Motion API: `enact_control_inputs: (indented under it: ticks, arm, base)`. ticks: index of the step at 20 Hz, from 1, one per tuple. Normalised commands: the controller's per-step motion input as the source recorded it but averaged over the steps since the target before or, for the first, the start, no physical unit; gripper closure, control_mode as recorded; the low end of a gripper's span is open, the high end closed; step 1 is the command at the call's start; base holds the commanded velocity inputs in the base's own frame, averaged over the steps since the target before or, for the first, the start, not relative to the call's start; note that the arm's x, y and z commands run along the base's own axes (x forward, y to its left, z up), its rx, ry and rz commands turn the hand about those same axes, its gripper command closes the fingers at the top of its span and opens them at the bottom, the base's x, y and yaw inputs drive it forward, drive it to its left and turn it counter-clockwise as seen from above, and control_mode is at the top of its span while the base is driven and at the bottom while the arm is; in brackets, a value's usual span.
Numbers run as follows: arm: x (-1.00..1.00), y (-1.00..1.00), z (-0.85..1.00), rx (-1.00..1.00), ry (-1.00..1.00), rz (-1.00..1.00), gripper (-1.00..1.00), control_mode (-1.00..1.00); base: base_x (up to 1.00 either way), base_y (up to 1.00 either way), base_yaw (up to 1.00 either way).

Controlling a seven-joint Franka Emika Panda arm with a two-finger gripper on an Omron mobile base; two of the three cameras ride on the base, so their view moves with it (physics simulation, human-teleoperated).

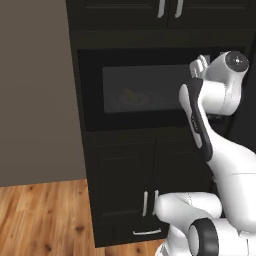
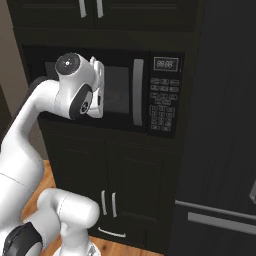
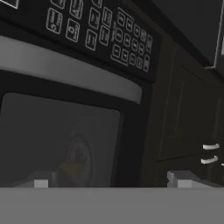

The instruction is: Pick the corn from the counter and place it in the microwave. Then turn on the microwave.

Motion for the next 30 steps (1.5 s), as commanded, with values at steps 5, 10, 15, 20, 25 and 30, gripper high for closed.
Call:
enact_control_inputs:
  ticks: [5,10,15,20,25,30]
  arm:
    - [-0.19,-0.03,0.01,0.0,0.18,-0.01,-1.0,-1.0]
    - [-0.16,-0.15,0.0,0.02,0.06,0.0,-1.0,-1.0]
    - [-0.24,-0.17,-0.04,0.09,-0.03,0.02,-1.0,-1.0]
    - [-0.28,-0.19,-0.09,0.13,-0.21,0.04,-1.0,-1.0]
    - [-0.16,-0.23,-0.12,0.08,-0.23,0.0,-1.0,-1.0]
    - [-0.02,-0.25,-0.11,0.02,-0.06,0.0,-1.0,-1.0]
  base:
    - [0.0,0.0,0.0]
    - [0.0,0.0,0.0]
    - [0.0,0.0,0.0]
    - [0.0,0.0,0.0]
    - [0.0,0.0,0.0]
    - [0.0,0.0,0.0]
